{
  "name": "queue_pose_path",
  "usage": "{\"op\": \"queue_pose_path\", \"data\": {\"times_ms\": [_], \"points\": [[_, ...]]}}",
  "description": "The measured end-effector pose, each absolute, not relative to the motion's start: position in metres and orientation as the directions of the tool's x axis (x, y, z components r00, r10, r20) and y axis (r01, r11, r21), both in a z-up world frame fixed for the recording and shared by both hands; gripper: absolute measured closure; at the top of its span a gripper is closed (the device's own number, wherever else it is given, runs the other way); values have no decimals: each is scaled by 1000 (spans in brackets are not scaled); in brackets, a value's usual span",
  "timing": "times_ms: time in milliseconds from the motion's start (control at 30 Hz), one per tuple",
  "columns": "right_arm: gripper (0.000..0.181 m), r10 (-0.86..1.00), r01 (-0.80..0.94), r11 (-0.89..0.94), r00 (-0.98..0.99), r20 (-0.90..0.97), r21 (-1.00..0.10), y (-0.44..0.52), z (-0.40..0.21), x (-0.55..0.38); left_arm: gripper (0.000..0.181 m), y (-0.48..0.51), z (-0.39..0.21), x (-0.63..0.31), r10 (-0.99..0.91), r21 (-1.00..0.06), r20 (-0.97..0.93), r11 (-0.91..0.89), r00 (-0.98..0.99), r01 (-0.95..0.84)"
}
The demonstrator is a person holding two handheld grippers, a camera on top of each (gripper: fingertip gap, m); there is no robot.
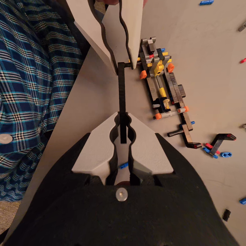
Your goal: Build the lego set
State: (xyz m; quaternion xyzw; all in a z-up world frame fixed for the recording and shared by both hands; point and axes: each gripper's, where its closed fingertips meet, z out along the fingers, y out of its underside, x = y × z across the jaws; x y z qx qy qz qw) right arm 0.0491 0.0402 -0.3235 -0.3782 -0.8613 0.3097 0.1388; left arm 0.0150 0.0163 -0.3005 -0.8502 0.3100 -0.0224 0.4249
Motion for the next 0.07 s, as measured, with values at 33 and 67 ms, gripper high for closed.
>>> {"op": "queue_pose_path", "data": {"times_ms": [33, 67], "points": [[177, 737, 565, 520, -676, 3, -641, 40, -323, 49, 165, 16, -302, 15, -547, -731, -221, -455, 807, -508], [177, 740, 567, 513, -672, -1, -644, 40, -323, 49, 165, 15, -304, 15, -543, -729, -211, -467, 813, -501]]}}
